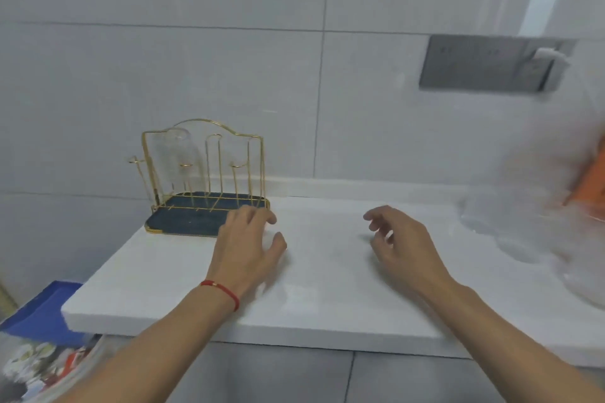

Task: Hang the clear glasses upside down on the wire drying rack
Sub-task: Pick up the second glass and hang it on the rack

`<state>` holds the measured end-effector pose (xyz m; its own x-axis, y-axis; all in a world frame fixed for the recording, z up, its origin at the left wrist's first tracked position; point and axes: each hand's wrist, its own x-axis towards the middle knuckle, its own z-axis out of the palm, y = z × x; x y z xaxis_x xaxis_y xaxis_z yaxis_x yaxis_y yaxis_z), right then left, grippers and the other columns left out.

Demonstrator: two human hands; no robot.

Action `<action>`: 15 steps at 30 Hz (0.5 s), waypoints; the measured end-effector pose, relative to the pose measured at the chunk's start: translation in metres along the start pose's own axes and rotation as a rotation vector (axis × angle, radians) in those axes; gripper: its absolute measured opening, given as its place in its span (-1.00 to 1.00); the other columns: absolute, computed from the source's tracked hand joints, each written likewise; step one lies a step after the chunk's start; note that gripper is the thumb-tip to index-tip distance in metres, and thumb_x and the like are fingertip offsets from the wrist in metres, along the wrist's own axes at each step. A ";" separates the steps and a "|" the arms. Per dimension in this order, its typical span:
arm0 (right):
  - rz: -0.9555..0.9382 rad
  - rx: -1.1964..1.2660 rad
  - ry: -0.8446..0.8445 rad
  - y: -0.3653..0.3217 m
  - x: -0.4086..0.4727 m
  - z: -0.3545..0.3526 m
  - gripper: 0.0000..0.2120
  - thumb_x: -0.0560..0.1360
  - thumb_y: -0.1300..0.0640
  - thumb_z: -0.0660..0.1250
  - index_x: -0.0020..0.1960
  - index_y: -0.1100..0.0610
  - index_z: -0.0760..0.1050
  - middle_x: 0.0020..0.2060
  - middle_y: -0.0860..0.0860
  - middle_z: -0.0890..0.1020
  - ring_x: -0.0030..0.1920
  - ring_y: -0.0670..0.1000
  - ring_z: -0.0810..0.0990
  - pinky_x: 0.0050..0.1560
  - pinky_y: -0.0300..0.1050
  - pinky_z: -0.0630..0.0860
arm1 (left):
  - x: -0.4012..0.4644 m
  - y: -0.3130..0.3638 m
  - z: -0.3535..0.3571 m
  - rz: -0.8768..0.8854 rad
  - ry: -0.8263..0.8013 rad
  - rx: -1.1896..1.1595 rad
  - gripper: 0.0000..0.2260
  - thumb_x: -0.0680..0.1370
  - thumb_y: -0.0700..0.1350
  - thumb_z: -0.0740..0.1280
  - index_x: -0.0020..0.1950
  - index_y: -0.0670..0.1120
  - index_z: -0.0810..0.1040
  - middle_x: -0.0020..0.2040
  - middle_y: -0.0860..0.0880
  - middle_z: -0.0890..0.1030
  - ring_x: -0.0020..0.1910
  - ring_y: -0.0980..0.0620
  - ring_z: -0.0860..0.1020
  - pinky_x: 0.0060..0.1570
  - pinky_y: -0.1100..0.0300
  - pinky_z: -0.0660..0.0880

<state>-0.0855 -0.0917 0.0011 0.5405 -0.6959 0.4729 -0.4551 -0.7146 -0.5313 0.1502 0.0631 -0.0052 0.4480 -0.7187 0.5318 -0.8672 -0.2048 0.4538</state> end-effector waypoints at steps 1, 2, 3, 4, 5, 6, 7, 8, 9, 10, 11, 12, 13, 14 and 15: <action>0.039 0.000 0.032 0.009 -0.011 -0.007 -0.66 0.52 0.28 0.28 0.19 -0.06 0.56 -0.05 -0.19 0.62 -0.03 -0.10 0.62 0.03 0.01 0.59 | 0.000 0.023 0.014 0.051 -0.019 -0.031 -0.81 0.50 -0.06 0.38 0.09 -0.04 0.58 0.09 -0.04 0.54 0.14 -0.11 0.45 0.13 -0.09 0.45; 0.080 0.002 0.076 0.018 -0.020 -0.016 -0.67 0.52 0.27 0.29 0.18 -0.06 0.56 -0.06 -0.18 0.62 -0.03 -0.12 0.61 0.02 -0.04 0.57 | -0.001 0.047 0.028 0.111 -0.037 -0.058 -0.80 0.49 -0.06 0.37 0.10 -0.04 0.59 0.11 -0.05 0.54 0.15 -0.10 0.45 0.14 -0.08 0.44; 0.120 0.007 0.131 0.026 -0.027 -0.024 -0.68 0.51 0.28 0.30 0.17 -0.05 0.56 -0.07 -0.17 0.62 -0.03 -0.13 0.61 0.00 -0.08 0.54 | -0.002 0.071 0.042 0.173 -0.054 -0.083 -0.79 0.49 -0.07 0.37 0.12 -0.03 0.58 0.12 -0.05 0.54 0.17 -0.10 0.44 0.15 -0.05 0.43; 0.162 0.012 0.196 0.034 -0.034 -0.033 -0.69 0.50 0.28 0.32 0.16 -0.03 0.57 -0.09 -0.16 0.62 -0.04 -0.14 0.60 -0.02 -0.11 0.52 | -0.004 0.092 0.055 0.232 -0.071 -0.105 -0.77 0.49 -0.07 0.36 0.13 -0.03 0.58 0.14 -0.05 0.53 0.18 -0.09 0.43 0.15 -0.03 0.43; 0.209 0.011 0.271 0.042 -0.042 -0.042 -0.71 0.49 0.28 0.34 0.14 -0.01 0.57 -0.12 -0.14 0.60 -0.06 -0.14 0.59 -0.04 -0.12 0.49 | -0.006 0.112 0.067 0.283 -0.088 -0.125 -0.76 0.49 -0.07 0.36 0.15 -0.03 0.57 0.15 -0.05 0.53 0.20 -0.08 0.43 0.15 -0.02 0.42; 0.261 -0.001 0.353 0.049 -0.050 -0.051 -0.74 0.48 0.26 0.36 0.12 0.00 0.56 -0.15 -0.13 0.56 -0.09 -0.12 0.57 -0.07 -0.11 0.47 | -0.007 0.128 0.077 0.321 -0.104 -0.143 -0.75 0.49 -0.07 0.36 0.16 -0.03 0.57 0.16 -0.05 0.53 0.21 -0.08 0.42 0.15 -0.01 0.42; 0.316 -0.024 0.443 0.057 -0.057 -0.059 -0.76 0.47 0.23 0.39 0.10 0.01 0.55 -0.16 -0.12 0.52 -0.11 -0.07 0.54 -0.08 -0.09 0.44 | -0.009 0.141 0.087 0.345 -0.122 -0.157 -0.74 0.50 -0.07 0.36 0.18 -0.04 0.56 0.18 -0.05 0.53 0.23 -0.08 0.42 0.17 -0.01 0.42; 0.371 -0.049 0.546 0.064 -0.064 -0.066 -0.76 0.46 0.20 0.42 0.10 0.03 0.54 -0.14 -0.09 0.49 -0.10 -0.02 0.51 -0.06 -0.09 0.42 | -0.011 0.151 0.095 0.361 -0.144 -0.162 -0.72 0.50 -0.06 0.35 0.20 -0.04 0.56 0.21 -0.05 0.52 0.27 -0.08 0.42 0.19 -0.01 0.41; 0.422 -0.070 0.659 0.072 -0.070 -0.072 -0.73 0.44 0.19 0.45 0.12 0.08 0.52 -0.08 -0.05 0.49 -0.03 0.04 0.49 -0.01 -0.09 0.39 | -0.012 0.157 0.103 0.376 -0.171 -0.151 -0.69 0.51 -0.03 0.34 0.24 -0.04 0.55 0.25 -0.06 0.51 0.32 -0.10 0.40 0.23 -0.02 0.40; 0.475 -0.086 0.770 0.078 -0.074 -0.077 -0.66 0.42 0.20 0.48 0.16 0.13 0.50 0.02 0.02 0.50 0.06 0.10 0.47 0.07 -0.10 0.35 | -0.014 0.160 0.109 0.387 -0.204 -0.125 -0.65 0.52 0.00 0.33 0.28 -0.03 0.53 0.30 -0.07 0.48 0.37 -0.11 0.36 0.27 -0.03 0.38; 0.533 -0.094 0.872 0.083 -0.076 -0.080 -0.57 0.41 0.20 0.50 0.22 0.18 0.47 0.13 0.11 0.49 0.17 0.17 0.43 0.14 -0.12 0.30 | -0.014 0.160 0.114 0.393 -0.233 -0.100 -0.61 0.52 0.04 0.32 0.33 -0.02 0.49 0.36 -0.07 0.45 0.41 -0.11 0.31 0.31 -0.04 0.36; 0.594 -0.095 0.955 0.087 -0.076 -0.084 -0.47 0.39 0.21 0.52 0.31 0.23 0.42 0.25 0.20 0.45 0.25 0.23 0.39 0.21 -0.09 0.28 | -0.014 0.158 0.117 0.390 -0.250 -0.089 -0.58 0.52 0.07 0.32 0.36 -0.01 0.47 0.39 -0.07 0.41 0.43 -0.10 0.27 0.33 -0.03 0.35; 0.654 -0.084 1.011 0.091 -0.075 -0.087 -0.34 0.38 0.22 0.53 0.41 0.27 0.35 0.35 0.26 0.39 0.32 0.29 0.35 0.31 0.00 0.28 | -0.014 0.155 0.119 0.376 -0.256 -0.095 -0.56 0.52 0.08 0.31 0.38 -0.01 0.44 0.41 -0.06 0.39 0.44 -0.09 0.25 0.34 -0.03 0.34; 0.709 -0.053 1.032 0.097 -0.073 -0.091 -0.21 0.38 0.22 0.54 0.51 0.30 0.25 0.44 0.30 0.31 0.39 0.33 0.31 0.40 0.10 0.28 | -0.013 0.153 0.120 0.353 -0.258 -0.109 -0.55 0.53 0.09 0.31 0.38 -0.01 0.43 0.40 -0.05 0.38 0.44 -0.07 0.23 0.33 -0.01 0.34; 0.757 -0.006 1.024 0.103 -0.070 -0.095 -0.08 0.40 0.20 0.55 0.59 0.32 0.12 0.51 0.31 0.22 0.45 0.34 0.26 0.48 0.16 0.25 | -0.013 0.152 0.120 0.331 -0.258 -0.121 -0.55 0.53 0.09 0.31 0.38 -0.02 0.42 0.40 -0.05 0.38 0.44 -0.06 0.22 0.32 -0.01 0.34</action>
<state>-0.2374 -0.1228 -0.0201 -0.6447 -0.6635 0.3796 -0.4138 -0.1146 -0.9031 -0.0139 -0.0382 -0.0290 0.0678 -0.8781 0.4737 -0.9164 0.1330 0.3776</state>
